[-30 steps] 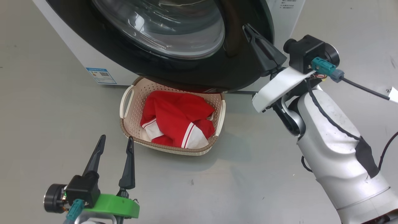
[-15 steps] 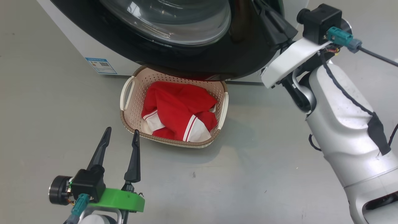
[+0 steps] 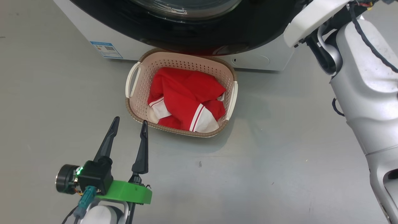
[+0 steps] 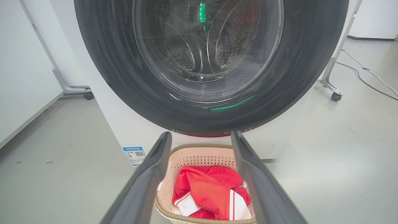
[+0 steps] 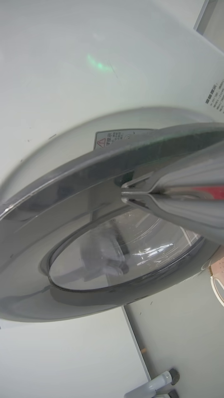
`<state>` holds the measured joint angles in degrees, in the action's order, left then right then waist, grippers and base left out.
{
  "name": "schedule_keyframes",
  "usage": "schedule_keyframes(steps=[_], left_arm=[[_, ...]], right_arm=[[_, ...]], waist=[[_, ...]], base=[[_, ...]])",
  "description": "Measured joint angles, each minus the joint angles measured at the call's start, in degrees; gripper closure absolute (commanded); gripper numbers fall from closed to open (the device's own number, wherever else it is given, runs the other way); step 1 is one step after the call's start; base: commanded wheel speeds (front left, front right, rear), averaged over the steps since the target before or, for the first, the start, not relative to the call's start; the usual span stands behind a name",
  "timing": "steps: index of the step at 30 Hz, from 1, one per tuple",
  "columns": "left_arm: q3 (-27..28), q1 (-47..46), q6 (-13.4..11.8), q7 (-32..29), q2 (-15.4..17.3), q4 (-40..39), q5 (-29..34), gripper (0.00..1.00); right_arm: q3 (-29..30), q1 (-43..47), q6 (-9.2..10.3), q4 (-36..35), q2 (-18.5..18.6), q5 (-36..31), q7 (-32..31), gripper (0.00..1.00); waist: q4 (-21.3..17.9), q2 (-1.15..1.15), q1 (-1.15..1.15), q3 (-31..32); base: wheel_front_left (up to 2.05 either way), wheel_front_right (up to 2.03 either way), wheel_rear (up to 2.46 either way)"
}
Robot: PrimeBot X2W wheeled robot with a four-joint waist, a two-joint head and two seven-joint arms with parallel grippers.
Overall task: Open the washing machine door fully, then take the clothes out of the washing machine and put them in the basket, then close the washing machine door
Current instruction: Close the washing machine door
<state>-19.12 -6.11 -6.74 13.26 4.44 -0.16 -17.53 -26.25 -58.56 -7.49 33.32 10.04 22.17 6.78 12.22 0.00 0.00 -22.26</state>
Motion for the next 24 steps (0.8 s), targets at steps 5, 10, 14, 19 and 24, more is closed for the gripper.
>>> schedule_keyframes(steps=[5, 10, 14, 19, 24], left_arm=[[-0.7, -1.1, 0.1, 0.4, -0.3, 0.1, 0.1, 0.00], [-1.1, -2.0, 0.1, 0.5, -0.5, 0.5, 0.1, 0.00], [-1.1, -2.5, 0.1, 0.5, -0.8, 1.2, 0.1, 0.00], [-1.3, -2.8, 0.1, 0.5, -1.1, 1.7, 0.1, 0.00], [-1.4, -3.4, 0.1, 0.9, -1.2, 2.2, 0.1, 0.00]], right_arm=[[0.1, -3.1, 0.00, 1.9, 0.9, 0.0, 0.0, 1.00], [0.3, -5.4, 0.00, 3.7, 1.0, 0.6, 0.0, 1.00], [0.2, -6.0, -0.01, 5.5, 1.0, 1.3, 0.2, 1.00], [-0.3, -6.8, -0.01, 7.2, 0.8, 1.6, 1.0, 1.00], [-0.9, -7.2, -0.01, 8.4, 0.6, 2.0, 2.0, 1.00]], waist=[[1.1, 0.00, 0.00, -1.5], [1.8, 0.00, 0.00, -2.8], [2.2, 0.00, 0.00, -3.4], [2.3, 0.00, 0.00, -3.7], [2.2, 0.00, 0.00, -3.6]], base=[[0.00, 0.00, 0.00], [0.00, 0.00, 0.00], [0.00, 0.00, 0.00], [0.00, 0.00, 0.00], [0.00, 0.00, 0.00]])
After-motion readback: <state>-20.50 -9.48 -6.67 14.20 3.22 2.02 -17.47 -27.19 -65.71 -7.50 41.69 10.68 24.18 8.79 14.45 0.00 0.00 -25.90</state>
